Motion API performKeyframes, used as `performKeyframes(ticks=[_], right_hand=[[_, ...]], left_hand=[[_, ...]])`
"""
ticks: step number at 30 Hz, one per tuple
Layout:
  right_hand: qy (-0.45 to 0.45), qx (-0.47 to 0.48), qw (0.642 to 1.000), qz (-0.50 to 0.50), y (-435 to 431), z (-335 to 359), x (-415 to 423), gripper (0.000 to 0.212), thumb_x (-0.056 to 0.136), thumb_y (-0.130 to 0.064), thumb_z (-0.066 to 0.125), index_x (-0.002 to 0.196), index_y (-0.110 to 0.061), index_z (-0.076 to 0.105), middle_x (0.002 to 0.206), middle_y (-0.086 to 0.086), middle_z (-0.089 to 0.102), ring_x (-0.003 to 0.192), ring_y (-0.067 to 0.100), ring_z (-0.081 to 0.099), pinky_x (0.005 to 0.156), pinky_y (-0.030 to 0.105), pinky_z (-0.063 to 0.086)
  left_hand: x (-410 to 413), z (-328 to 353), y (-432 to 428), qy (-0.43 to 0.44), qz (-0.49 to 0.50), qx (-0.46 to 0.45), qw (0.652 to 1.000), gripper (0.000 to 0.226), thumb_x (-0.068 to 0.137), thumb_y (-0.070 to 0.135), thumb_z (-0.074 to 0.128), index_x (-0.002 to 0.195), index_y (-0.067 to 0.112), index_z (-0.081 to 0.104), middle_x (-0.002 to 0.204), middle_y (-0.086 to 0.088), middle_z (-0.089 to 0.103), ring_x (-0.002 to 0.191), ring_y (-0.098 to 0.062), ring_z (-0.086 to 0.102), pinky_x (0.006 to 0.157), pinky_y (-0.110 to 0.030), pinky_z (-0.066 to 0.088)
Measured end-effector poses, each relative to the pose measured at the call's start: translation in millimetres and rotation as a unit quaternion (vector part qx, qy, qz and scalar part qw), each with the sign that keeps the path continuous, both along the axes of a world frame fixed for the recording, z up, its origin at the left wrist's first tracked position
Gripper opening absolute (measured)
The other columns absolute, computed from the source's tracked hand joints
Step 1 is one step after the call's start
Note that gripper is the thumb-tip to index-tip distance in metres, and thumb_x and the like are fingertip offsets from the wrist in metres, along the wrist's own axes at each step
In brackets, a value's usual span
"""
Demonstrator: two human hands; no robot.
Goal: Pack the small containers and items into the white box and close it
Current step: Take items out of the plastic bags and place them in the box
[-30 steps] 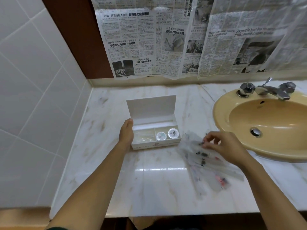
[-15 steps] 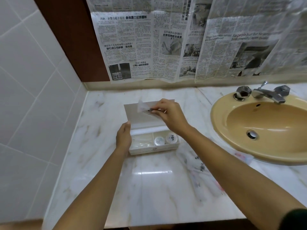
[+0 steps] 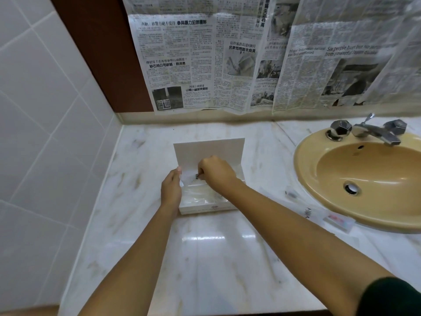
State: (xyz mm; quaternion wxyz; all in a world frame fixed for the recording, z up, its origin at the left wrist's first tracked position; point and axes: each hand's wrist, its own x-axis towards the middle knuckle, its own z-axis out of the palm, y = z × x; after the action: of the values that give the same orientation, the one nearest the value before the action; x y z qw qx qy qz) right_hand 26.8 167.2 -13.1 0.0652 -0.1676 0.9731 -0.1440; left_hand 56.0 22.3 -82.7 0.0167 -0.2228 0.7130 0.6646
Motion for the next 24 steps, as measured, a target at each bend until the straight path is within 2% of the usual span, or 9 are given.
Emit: performKeyframes(ticks=[5, 7, 12, 15, 17, 19, 21, 23, 24], right_hand=[[-0.002, 0.049, 0.998, -0.034, -14, -2, 2, 0.01, 0.084, 0.006, 0.062, 0.09, -0.002, 0.065, 0.08, 0.014, 0.059, 0.071, 0.033, 0.057, 0.062, 0.033, 0.044], [-0.015, 0.035, 0.998, -0.057, -19, -7, 4, 0.011, 0.084, 0.008, 0.061, 0.088, -0.001, 0.066, 0.076, 0.013, 0.058, 0.072, 0.032, 0.059, 0.062, 0.033, 0.045], [-0.077, -0.037, 0.993, -0.086, -15, -23, -8, 0.017, 0.084, 0.003, 0.059, 0.09, -0.003, 0.074, 0.088, 0.014, 0.072, 0.085, 0.031, 0.068, 0.076, 0.038, 0.059], [-0.129, -0.059, 0.988, -0.053, -4, -16, -14, 0.024, 0.089, -0.002, 0.055, 0.102, -0.006, 0.076, 0.105, 0.011, 0.074, 0.101, 0.027, 0.067, 0.09, 0.034, 0.054], [-0.151, -0.118, 0.981, -0.045, 6, -4, -10, 0.027, 0.092, -0.003, 0.053, 0.107, -0.007, 0.075, 0.111, 0.007, 0.073, 0.101, 0.022, 0.066, 0.094, 0.031, 0.051], [-0.147, -0.202, 0.966, -0.06, 21, 10, 4, 0.025, 0.093, -0.007, 0.055, 0.108, -0.01, 0.074, 0.107, 0.004, 0.074, 0.088, 0.016, 0.067, 0.088, 0.028, 0.052], [-0.138, -0.283, 0.945, -0.091, 42, 21, 22, 0.022, 0.093, -0.013, 0.057, 0.107, -0.014, 0.074, 0.099, 0.001, 0.075, 0.078, 0.012, 0.069, 0.074, 0.018, 0.052], [-0.122, -0.329, 0.928, -0.123, 69, 30, 41, 0.019, 0.094, -0.014, 0.059, 0.105, -0.015, 0.075, 0.092, -0.001, 0.075, 0.071, 0.003, 0.069, 0.06, 0.009, 0.049], [-0.11, -0.335, 0.925, -0.138, 85, 30, 50, 0.018, 0.094, -0.013, 0.06, 0.103, -0.016, 0.075, 0.09, -0.001, 0.075, 0.068, -0.002, 0.067, 0.058, 0.008, 0.048]], left_hand=[[3, 3, 2, 0.025, -0.006, 0.012, 1.0, 0.031, 0.1, 0.045, 0.046, 0.099, 0.025, 0.071, 0.107, 0.0, 0.072, 0.108, -0.022, 0.065, 0.1, -0.04, 0.049], [4, 4, 2, 0.032, -0.007, 0.007, 0.999, 0.03, 0.101, 0.042, 0.045, 0.1, 0.025, 0.07, 0.109, 0.0, 0.071, 0.111, -0.02, 0.063, 0.1, -0.036, 0.047], [4, 3, 1, 0.033, -0.007, 0.002, 0.999, 0.034, 0.102, 0.042, 0.045, 0.101, 0.018, 0.07, 0.104, 0.0, 0.072, 0.106, -0.021, 0.065, 0.096, -0.035, 0.05], [3, 1, 0, 0.032, -0.009, 0.005, 0.999, 0.033, 0.101, 0.042, 0.045, 0.101, 0.019, 0.07, 0.104, 0.001, 0.073, 0.105, -0.02, 0.065, 0.096, -0.036, 0.05], [2, 1, 0, 0.032, -0.012, -0.004, 0.999, 0.034, 0.101, 0.043, 0.044, 0.102, 0.019, 0.069, 0.105, 0.001, 0.072, 0.105, -0.019, 0.064, 0.095, -0.034, 0.05], [2, 1, 0, 0.03, -0.016, -0.016, 0.999, 0.035, 0.101, 0.044, 0.043, 0.1, 0.02, 0.068, 0.104, 0.001, 0.071, 0.102, -0.017, 0.064, 0.092, -0.031, 0.049], [2, 0, -1, 0.027, -0.018, -0.024, 0.999, 0.038, 0.1, 0.046, 0.043, 0.099, 0.017, 0.067, 0.101, 0.001, 0.071, 0.098, -0.016, 0.063, 0.089, -0.031, 0.048], [2, 0, -2, 0.024, -0.015, -0.038, 0.999, 0.041, 0.1, 0.047, 0.043, 0.099, 0.013, 0.065, 0.097, 0.001, 0.068, 0.093, -0.016, 0.06, 0.087, -0.028, 0.046], [2, 0, -2, 0.022, -0.015, -0.046, 0.999, 0.041, 0.1, 0.047, 0.042, 0.099, 0.012, 0.064, 0.094, 0.001, 0.066, 0.09, -0.015, 0.057, 0.084, -0.026, 0.045]])
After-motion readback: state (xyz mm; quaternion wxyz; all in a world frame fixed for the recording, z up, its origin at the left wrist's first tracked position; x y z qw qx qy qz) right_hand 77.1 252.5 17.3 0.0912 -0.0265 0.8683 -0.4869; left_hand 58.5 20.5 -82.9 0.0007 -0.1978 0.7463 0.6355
